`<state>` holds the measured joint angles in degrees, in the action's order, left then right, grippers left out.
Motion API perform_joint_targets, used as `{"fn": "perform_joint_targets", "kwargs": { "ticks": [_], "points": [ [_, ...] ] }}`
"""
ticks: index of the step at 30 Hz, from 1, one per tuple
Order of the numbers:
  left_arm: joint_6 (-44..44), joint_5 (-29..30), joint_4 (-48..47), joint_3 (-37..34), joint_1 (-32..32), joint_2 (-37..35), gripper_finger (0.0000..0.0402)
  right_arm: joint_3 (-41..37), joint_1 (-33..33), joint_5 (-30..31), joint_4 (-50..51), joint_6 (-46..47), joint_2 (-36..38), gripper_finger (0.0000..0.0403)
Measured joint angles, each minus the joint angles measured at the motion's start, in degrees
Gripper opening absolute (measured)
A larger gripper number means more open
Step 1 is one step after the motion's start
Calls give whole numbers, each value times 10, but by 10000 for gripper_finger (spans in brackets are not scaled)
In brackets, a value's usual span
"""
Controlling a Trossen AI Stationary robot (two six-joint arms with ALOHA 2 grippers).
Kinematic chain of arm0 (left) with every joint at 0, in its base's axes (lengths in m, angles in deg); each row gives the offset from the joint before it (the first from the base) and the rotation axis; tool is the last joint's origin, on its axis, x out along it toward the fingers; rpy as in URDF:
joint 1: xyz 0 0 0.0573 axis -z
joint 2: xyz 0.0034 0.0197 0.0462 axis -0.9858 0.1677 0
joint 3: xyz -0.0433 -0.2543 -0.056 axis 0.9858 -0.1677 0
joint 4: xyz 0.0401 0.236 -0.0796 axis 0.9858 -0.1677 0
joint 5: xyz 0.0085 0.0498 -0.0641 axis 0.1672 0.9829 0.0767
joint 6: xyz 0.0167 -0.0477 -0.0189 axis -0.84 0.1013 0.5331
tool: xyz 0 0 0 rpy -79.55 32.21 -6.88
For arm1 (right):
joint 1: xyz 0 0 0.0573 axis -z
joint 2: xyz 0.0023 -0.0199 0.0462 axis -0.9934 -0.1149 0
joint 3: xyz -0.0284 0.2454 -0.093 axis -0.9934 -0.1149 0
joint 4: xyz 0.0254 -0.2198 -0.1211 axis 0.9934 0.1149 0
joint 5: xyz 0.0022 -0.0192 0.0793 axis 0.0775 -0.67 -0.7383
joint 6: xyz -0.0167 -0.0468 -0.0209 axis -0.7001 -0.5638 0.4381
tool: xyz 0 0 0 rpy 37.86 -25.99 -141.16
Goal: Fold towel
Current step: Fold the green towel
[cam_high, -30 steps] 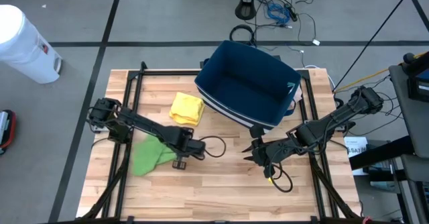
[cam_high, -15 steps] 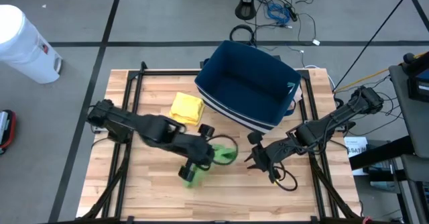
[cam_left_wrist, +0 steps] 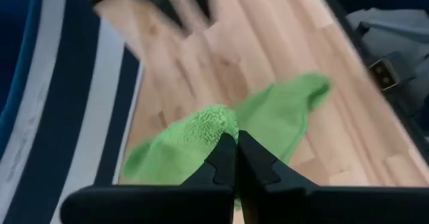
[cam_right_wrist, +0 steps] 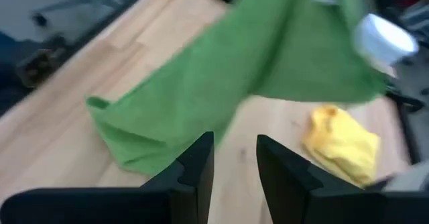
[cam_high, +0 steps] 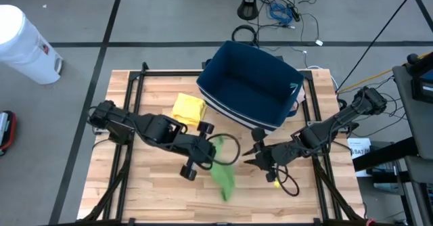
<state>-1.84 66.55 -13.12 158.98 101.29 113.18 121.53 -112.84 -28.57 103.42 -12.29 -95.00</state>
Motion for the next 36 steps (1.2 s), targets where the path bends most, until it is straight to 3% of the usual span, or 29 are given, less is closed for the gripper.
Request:
{"fn": "perform_joint_targets", "kwargs": {
  "ticks": [8,14,22,36],
  "points": [
    [-42,-34,51,0,22,0,0,0,20,-35,-53,-23,0,100],
    [-44,-34,58,0,18,0,0,0,21,-59,-102,-61,-2,100],
    [-55,-15,62,-1,18,0,0,0,21,-61,-88,-77,-28,100],
    [-55,-17,70,-1,18,0,0,0,26,17,-107,-118,-64,100]
  ]
}}
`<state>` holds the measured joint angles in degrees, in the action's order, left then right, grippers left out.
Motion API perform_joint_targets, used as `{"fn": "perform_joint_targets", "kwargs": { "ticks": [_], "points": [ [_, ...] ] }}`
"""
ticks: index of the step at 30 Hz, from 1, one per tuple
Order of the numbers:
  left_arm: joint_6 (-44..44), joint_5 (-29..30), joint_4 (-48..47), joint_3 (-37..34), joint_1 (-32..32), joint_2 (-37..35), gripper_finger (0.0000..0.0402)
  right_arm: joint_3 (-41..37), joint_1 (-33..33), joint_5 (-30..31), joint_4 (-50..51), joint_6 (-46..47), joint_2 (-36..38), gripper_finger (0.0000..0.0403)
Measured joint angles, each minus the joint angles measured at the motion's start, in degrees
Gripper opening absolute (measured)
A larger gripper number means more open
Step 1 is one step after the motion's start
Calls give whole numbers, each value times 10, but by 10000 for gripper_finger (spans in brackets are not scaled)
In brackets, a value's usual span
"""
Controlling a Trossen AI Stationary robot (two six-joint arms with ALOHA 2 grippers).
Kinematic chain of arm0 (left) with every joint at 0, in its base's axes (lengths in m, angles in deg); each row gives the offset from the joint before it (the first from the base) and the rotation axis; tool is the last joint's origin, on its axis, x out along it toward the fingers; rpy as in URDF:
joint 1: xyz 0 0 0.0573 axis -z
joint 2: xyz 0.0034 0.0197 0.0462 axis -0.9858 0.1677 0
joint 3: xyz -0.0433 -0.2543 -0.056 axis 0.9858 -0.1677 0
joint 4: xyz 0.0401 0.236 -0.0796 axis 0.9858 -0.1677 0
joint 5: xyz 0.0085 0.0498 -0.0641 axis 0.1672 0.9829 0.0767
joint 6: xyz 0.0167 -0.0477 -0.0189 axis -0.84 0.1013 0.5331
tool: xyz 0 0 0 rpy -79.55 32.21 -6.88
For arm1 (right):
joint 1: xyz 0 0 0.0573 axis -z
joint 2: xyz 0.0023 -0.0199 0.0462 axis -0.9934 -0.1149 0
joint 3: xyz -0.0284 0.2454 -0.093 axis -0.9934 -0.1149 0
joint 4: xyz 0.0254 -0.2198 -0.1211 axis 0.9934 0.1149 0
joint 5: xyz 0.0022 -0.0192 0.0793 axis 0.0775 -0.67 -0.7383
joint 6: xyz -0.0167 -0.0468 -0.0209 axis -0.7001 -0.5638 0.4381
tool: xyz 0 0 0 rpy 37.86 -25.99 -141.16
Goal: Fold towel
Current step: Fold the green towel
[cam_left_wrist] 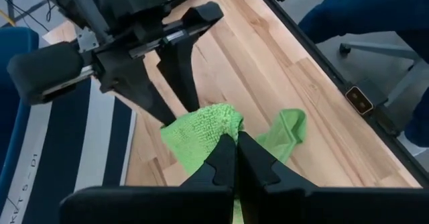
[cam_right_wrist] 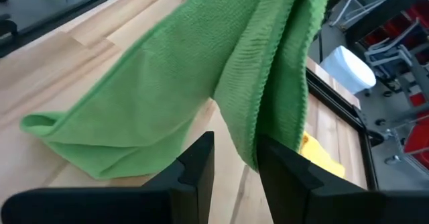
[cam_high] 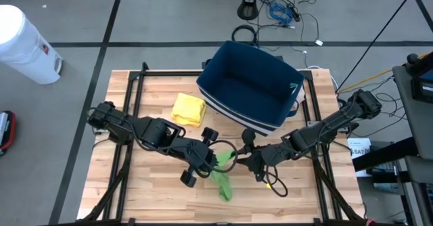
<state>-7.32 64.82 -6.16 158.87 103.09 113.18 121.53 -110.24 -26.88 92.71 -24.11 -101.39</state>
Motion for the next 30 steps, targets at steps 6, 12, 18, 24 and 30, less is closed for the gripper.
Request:
{"fn": "perform_joint_targets", "kwargs": {
  "ticks": [6,12,18,24,30],
  "points": [
    [-11,-1,11,0,0,0,0,0,6,0,-3,-5,0,100],
    [-13,-5,14,0,0,0,0,0,14,1,-3,-5,0,77],
    [-15,-6,13,0,0,0,0,0,14,0,3,-28,0,7],
    [-37,30,1,0,0,-1,0,-1,10,-2,31,-40,30,1],
    [-93,142,-12,0,0,-2,0,-1,-5,0,20,-83,120,1]
  ]
}}
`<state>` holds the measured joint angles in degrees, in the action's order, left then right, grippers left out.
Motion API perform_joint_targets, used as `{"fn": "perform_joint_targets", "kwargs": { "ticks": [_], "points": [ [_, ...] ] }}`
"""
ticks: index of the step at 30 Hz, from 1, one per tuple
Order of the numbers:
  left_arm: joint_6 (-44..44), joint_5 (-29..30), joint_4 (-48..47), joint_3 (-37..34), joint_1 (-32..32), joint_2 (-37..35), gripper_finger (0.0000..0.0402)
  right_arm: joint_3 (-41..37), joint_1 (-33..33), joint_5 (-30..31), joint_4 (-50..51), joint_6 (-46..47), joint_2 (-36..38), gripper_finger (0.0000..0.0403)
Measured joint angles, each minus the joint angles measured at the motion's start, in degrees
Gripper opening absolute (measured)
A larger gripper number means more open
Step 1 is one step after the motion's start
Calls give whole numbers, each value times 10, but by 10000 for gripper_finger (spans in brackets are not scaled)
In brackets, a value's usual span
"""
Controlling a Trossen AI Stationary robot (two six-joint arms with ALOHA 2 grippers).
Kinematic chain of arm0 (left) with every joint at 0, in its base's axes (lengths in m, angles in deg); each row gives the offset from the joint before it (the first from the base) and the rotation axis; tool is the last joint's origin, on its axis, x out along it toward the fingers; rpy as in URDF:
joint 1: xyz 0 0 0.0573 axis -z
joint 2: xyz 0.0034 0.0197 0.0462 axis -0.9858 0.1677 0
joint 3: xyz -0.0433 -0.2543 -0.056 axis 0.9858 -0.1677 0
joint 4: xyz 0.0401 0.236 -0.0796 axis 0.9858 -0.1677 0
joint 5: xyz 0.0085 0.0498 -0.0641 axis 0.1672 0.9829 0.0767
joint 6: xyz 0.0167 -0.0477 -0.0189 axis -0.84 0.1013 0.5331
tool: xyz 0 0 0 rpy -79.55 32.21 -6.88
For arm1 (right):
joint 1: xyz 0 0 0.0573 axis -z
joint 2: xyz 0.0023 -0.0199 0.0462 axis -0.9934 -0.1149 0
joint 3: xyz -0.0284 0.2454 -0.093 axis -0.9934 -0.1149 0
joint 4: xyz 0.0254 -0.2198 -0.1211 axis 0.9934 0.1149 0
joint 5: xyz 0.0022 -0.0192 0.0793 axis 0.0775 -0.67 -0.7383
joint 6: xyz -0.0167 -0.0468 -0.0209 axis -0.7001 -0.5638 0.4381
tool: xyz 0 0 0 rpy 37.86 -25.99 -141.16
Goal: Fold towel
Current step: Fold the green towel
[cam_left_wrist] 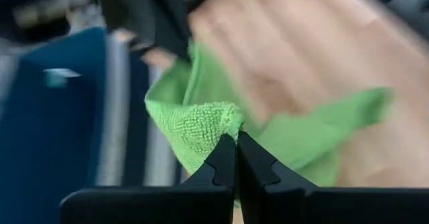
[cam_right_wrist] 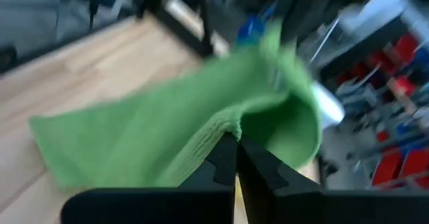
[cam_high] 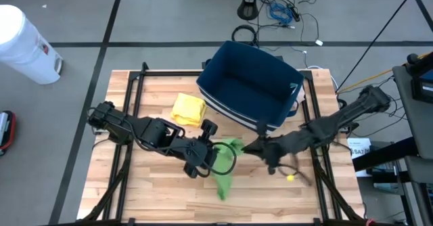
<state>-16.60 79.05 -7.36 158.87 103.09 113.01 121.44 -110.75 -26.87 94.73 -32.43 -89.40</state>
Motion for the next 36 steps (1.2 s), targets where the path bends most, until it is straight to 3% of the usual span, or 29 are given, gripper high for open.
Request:
{"fn": "perform_joint_targets", "kwargs": {
  "ticks": [6,11,16,23,28,31,36],
  "points": [
    [-89,157,13,8,-7,-1,0,0,-3,4,-39,-70,101,0],
    [-124,217,0,8,-38,-3,0,0,25,1,-42,-98,165,1],
    [-113,209,21,8,-59,-3,0,1,45,-8,-30,-77,186,1],
    [-114,147,67,8,-34,-3,0,1,44,-96,74,36,182,1],
    [-131,144,91,8,-22,-3,0,1,43,-77,144,107,164,4],
    [-131,144,90,8,-11,-3,0,1,44,-46,175,131,153,22],
    [-130,142,90,8,4,-3,0,1,44,-45,187,168,134,87]
  ]
}}
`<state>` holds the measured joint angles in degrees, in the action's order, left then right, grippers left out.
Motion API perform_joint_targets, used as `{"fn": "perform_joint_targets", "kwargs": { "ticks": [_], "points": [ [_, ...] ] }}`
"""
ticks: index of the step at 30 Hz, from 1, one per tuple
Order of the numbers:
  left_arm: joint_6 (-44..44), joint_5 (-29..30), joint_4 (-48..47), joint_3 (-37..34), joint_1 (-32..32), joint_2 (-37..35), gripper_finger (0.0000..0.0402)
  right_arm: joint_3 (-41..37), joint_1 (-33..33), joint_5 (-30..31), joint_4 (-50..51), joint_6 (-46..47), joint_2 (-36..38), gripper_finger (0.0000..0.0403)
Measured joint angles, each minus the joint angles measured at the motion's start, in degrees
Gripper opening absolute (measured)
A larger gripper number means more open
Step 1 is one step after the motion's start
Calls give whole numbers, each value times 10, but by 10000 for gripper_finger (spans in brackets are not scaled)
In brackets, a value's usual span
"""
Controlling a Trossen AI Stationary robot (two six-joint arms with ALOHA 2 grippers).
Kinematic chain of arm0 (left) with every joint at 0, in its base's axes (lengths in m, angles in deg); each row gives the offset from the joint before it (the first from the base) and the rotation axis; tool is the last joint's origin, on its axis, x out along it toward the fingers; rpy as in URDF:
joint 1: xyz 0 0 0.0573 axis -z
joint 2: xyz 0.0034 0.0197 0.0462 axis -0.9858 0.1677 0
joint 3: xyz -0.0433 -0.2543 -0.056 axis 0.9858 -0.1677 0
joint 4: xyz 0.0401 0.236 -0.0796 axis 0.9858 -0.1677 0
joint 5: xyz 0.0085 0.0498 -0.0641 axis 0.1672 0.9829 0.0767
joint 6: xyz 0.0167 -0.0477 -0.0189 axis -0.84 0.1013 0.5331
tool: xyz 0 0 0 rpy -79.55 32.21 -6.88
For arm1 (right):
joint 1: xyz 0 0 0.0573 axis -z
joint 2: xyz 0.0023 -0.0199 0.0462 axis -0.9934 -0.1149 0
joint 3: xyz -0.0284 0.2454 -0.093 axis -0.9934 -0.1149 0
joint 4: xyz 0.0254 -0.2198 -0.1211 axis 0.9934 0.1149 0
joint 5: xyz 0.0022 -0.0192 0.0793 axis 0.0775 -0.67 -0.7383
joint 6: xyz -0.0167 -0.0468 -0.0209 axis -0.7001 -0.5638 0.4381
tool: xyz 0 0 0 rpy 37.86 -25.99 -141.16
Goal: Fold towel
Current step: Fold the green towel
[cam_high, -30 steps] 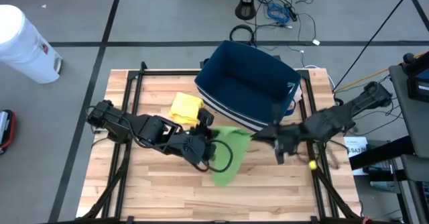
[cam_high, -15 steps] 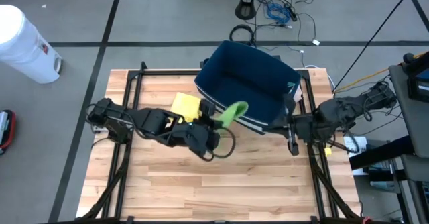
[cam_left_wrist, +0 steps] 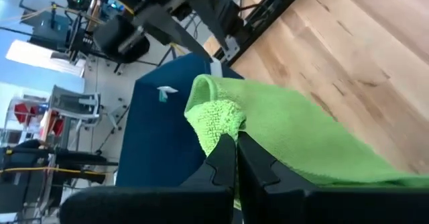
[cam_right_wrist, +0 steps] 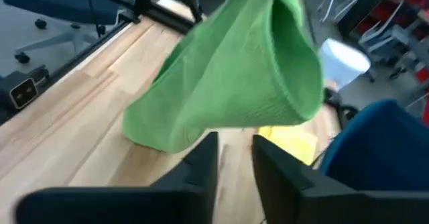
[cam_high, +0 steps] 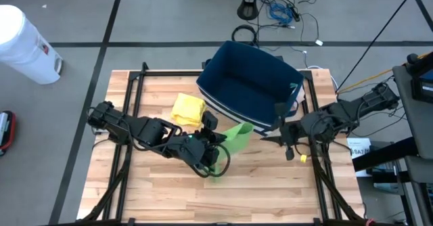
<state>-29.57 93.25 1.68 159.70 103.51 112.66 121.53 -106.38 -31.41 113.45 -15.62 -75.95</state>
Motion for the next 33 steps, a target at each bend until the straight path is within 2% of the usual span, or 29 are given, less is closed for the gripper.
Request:
{"fn": "perform_joint_targets", "kwargs": {
  "ticks": [6,10,12,21,26,33],
  "points": [
    [-4,0,17,0,12,0,0,0,9,-4,5,37,-43,163],
    [-17,-1,34,0,25,0,0,0,19,-61,-32,31,-67,186],
    [-18,-1,40,0,32,0,0,0,24,-78,-57,26,-71,189],
    [-17,-2,50,0,66,0,0,0,42,-84,-99,12,-74,187],
    [-15,-2,49,0,60,0,0,0,41,-186,-151,0,-98,189],
    [-13,-2,47,0,52,0,0,0,42,-193,-66,24,-117,176]
  ]
}}
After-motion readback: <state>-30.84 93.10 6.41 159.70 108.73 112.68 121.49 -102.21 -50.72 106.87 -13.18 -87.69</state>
